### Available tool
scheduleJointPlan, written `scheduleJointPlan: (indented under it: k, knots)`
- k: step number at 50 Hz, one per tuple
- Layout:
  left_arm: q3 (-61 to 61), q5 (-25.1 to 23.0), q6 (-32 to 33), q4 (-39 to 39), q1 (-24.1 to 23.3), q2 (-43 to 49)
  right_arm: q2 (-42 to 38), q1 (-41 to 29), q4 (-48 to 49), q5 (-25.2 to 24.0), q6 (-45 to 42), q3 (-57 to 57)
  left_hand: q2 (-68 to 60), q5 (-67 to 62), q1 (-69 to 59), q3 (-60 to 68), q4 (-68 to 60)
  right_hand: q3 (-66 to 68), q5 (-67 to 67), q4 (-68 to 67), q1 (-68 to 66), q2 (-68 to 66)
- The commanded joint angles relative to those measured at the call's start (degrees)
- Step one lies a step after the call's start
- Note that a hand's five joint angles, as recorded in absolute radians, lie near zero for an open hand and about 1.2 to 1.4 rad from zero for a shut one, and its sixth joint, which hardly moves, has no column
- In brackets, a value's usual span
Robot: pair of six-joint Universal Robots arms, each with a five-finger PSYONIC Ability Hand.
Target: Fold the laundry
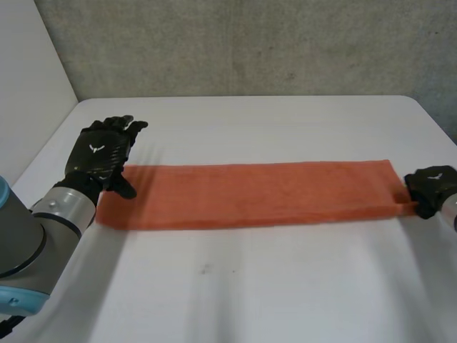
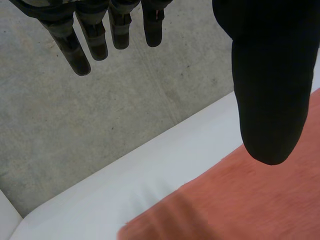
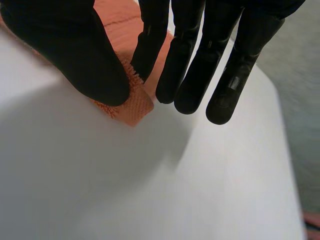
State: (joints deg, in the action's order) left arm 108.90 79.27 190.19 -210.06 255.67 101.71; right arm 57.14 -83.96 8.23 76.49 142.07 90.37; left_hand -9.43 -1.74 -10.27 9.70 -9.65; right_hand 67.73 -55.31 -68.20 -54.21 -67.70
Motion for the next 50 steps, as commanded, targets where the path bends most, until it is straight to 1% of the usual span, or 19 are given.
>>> scheduleJointPlan:
  k: [1, 7, 13, 18, 19, 21, 22, 24, 26, 27, 29, 34, 39, 40, 41, 42, 43, 44, 50]
  knots:
    - [0.34, 0.0, 0.0, 0.0, 0.0, -0.02, -0.98, 8.62, 0.12, 9.98, -6.96, -5.37, -0.57, 1.74, 0.27, 0.3, -0.35, 12.27, -14.69, -11.8, -25.79, -12.3]
    - [0.34, 0.0, 0.0, 0.0, 0.44, -0.11, -0.02, 11.45, 0.38, 12.28, -13.66, -7.75, -0.57, 1.74, 0.27, 0.3, -0.35, 12.27, -14.69, -11.8, -25.79, -12.3]
    - [0.43, 0.0, 0.0, 0.0, 0.53, -0.2, 4.82, 6.44, 0.38, 12.1, -9.27, -9.07, -0.57, 1.74, 0.27, 0.3, -0.35, 12.27, -14.69, -11.8, -25.79, -12.3]
    - [0.43, 0.18, 0.0, 0.0, 0.53, -0.38, 8.25, -9.25, 0.56, 9.22, -2.69, -12.67, -0.57, 1.74, 0.27, 0.3, -0.35, 12.27, -14.69, -11.8, -25.79, -12.3]
    - [0.61, 0.18, 0.0, 0.09, 0.53, -0.38, 8.25, -9.29, 0.56, 9.2, -2.68, -12.68, -0.57, 1.74, 0.27, 0.3, -0.35, 12.27, -14.69, -11.8, -25.79, -12.3]
    - [0.69, 0.27, 0.0, 0.09, 0.53, -0.38, 7.81, -18.12, 0.91, 5.71, -2.24, -13.99, -0.57, 1.74, 0.27, 0.3, -0.35, 12.27, -14.69, -11.8, -25.79, -12.3]
    - [0.7, 0.35, 0.0, 0.09, 0.53, -0.46, 7.81, -18.17, 0.91, 5.69, -2.24, -13.99, -0.57, 1.74, 0.27, 0.3, -0.35, 12.27, -14.69, -11.8, -25.79, -12.3]
    - [0.78, 0.35, 0.0, 0.09, 0.53, -0.46, 7.19, -22.65, 1.17, 3.67, -2.5, -14.43, -0.57, 1.74, 0.27, 0.3, -0.35, 12.27, -14.69, -11.8, -25.79, -12.3]
    - [0.78, 0.44, 0.0, 0.09, 0.53, -0.46, 4.4, -31.66, 2.66, 0.08, -2.68, -15.74, -0.57, 1.74, 0.27, 0.3, -0.35, 12.27, -14.69, -11.8, -25.79, -12.3]
    - [0.78, 0.44, 0.0, 0.09, 0.53, -0.55, 4.38, -31.7, 2.67, 0.06, -2.68, -15.75, -0.57, 1.74, 0.27, 0.3, -0.35, 12.27, -14.69, -11.8, -25.79, -12.3]
    - [0.87, 0.44, 0.0, 0.09, 0.53, -0.55, 0.27, -40.1, 4.07, -2.39, -2.77, -16.89, -0.57, 1.74, 0.27, 0.3, -0.35, 12.27, -14.69, -11.8, -25.79, -12.3]
    - [1.13, 0.35, 0.0, 0.09, 0.44, -0.55, -7.11, -48.29, 3.37, -3.28, -3.82, -18.3, -0.57, 1.74, 0.27, 0.3, -0.35, 12.27, -14.69, -11.8, -25.79, -12.3]
    - [1.14, 0.35, 0.0, 0.09, -0.18, -0.55, -11.08, -51.65, 2.67, -2.4, -8.11, -17.95, -0.57, 1.74, 0.27, 0.3, -0.35, 12.27, -14.69, -11.8, -25.79, -12.3]
    - [1.14, 0.27, 0.0, 0.09, -0.35, -0.55, -10.74, -51.57, 2.58, -1.88, -9.17, -17.77, -0.57, 1.74, 0.27, 0.3, -0.35, -15.82, 13.4, 16.28, 2.29, 15.78]
    - [1.14, 0.18, 0.09, 0.09, -0.44, -0.47, -10.74, -51.57, 2.58, -1.87, -9.18, -17.77, -0.57, 1.74, 0.27, 0.3, -0.35, -16.1, 13.68, 16.56, 2.57, 16.06]
    - [1.14, 0.18, 0.09, 0.09, -0.44, -0.46, -9.78, -51.39, 2.67, -1.09, -9.1, -17.16, -0.57, 1.74, 0.27, 0.3, -0.35, -47.57, 45.16, 48.04, 34.05, 47.54]
    - [1.05, 0.09, 0.09, 0.09, -0.79, -0.46, -9.77, -51.39, 2.67, -1.08, -9.1, -17.16, -0.57, 1.74, 0.27, 0.3, -0.35, -47.89, 45.47, 48.36, 34.36, 47.85]
    - [1.05, 0.09, 0.09, 0.09, -0.79, -0.46, -7.86, -51.3, 2.58, 0.23, -7.88, -16.9, -0.57, 1.74, 0.27, 0.3, -0.35, -57.73, 55.31, 58.2, 44.21, 57.7]
    - [-0.71, -0.08, 0.35, -0.17, -4.22, -0.2, 0.23, -43.86, 2.23, 5.07, 4.75, -11.9, -0.57, 1.74, 0.27, 0.3, -0.35, -57.73, 55.31, 58.2, 44.21, 57.7]
